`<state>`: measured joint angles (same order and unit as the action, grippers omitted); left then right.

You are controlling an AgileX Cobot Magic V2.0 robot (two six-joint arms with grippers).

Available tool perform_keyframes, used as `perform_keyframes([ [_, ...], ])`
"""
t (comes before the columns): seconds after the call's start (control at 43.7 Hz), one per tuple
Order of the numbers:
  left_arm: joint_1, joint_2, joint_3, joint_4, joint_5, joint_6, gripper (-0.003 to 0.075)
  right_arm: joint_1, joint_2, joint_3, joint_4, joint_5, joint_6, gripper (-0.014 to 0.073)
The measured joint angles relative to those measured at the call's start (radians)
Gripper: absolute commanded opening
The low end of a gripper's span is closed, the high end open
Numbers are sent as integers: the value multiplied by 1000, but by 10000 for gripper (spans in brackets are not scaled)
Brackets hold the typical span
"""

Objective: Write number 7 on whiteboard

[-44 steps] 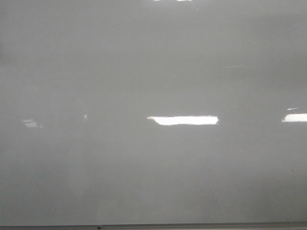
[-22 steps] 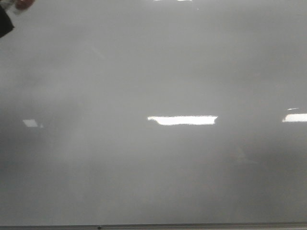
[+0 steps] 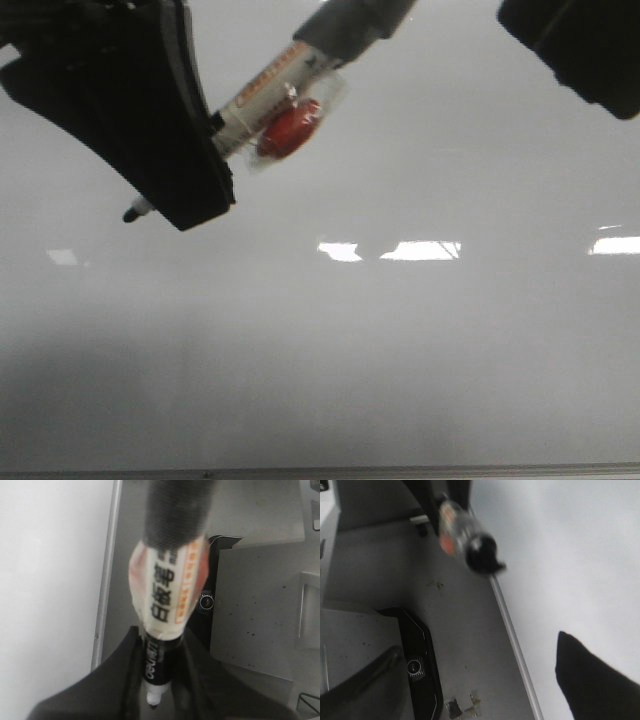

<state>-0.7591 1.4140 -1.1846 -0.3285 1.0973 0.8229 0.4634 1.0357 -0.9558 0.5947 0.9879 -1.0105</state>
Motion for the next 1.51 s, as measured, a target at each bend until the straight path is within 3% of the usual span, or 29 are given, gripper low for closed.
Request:
perform_keyframes([
  [0.16, -46, 0, 0, 0, -13, 1, -21, 54, 17, -2, 50, -32, -51, 517],
  [0.48, -53, 0, 0, 6, -13, 1, -21, 114, 107, -2, 66, -97, -57, 517],
  [0.846, -53, 0, 0, 8, -13, 1, -21, 114, 137, -38, 117, -118, -57, 509],
  [1.029, -53, 0, 0, 10, -13, 1, -21, 114, 147, -39, 119, -118, -57, 344],
  [1.235, -53, 0, 0, 14, -15, 1, -20, 114, 170, -39, 119, -108, -57, 251],
  [1.441, -53, 0, 0, 16, -19, 1, -15, 114, 171, -39, 122, -88, -57, 10],
  [1.509, -53, 0, 0, 16, -19, 1, 31, 114, 171, -39, 122, -88, -57, -53],
])
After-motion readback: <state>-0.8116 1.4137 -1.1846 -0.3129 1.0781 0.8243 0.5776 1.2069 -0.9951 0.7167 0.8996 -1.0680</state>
